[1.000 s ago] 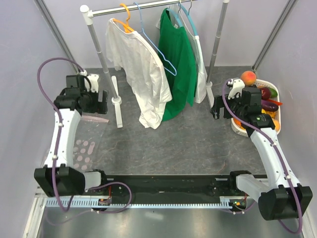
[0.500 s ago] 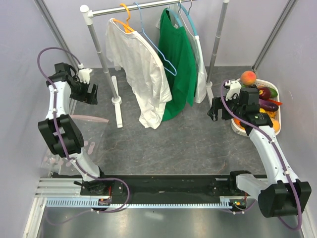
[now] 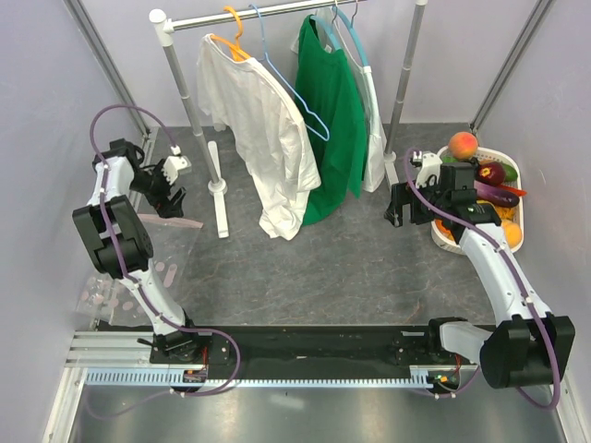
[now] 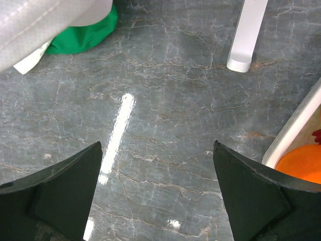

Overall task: Place the food in the zip-top bag and seal the zipper
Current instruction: Pick up the zipper food storage bag at the center of the board.

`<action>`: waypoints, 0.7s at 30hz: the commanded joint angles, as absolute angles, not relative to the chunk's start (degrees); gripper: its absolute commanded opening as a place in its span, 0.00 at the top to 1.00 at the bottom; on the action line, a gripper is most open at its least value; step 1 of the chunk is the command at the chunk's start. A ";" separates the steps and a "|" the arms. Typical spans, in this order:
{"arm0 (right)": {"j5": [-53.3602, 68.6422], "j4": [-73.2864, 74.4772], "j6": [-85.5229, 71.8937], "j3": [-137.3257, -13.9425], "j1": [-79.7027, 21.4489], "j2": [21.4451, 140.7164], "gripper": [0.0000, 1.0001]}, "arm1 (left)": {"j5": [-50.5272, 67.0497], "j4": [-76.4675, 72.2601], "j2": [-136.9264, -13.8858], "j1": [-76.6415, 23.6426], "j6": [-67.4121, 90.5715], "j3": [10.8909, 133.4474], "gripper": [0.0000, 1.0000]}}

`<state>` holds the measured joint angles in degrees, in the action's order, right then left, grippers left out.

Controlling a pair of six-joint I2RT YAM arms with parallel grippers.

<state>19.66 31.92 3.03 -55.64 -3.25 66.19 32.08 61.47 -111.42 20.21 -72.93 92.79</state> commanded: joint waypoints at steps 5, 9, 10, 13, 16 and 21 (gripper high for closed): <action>20.13 32.43 4.22 -58.27 -3.08 68.38 0.02 | 31.65 55.38 -112.50 20.48 -89.29 84.91 0.03; 19.95 32.52 4.39 -58.36 -3.16 69.08 0.02 | 31.03 52.48 -112.06 20.48 -90.96 81.75 0.12; 19.95 32.61 4.39 -58.45 -3.08 69.34 0.02 | 30.94 52.38 -111.71 20.57 -91.49 81.22 0.14; 20.04 33.31 4.22 -59.50 -3.16 69.87 0.02 | 29.97 51.51 -108.39 20.57 -94.65 77.45 0.35; 21.27 34.71 3.96 -60.91 -3.08 69.70 0.02 | 29.53 51.94 -103.30 20.74 -97.90 73.57 0.55; 22.67 37.79 4.04 -63.54 -3.16 69.00 0.02 | 30.14 56.50 -96.08 20.74 -99.67 71.28 0.92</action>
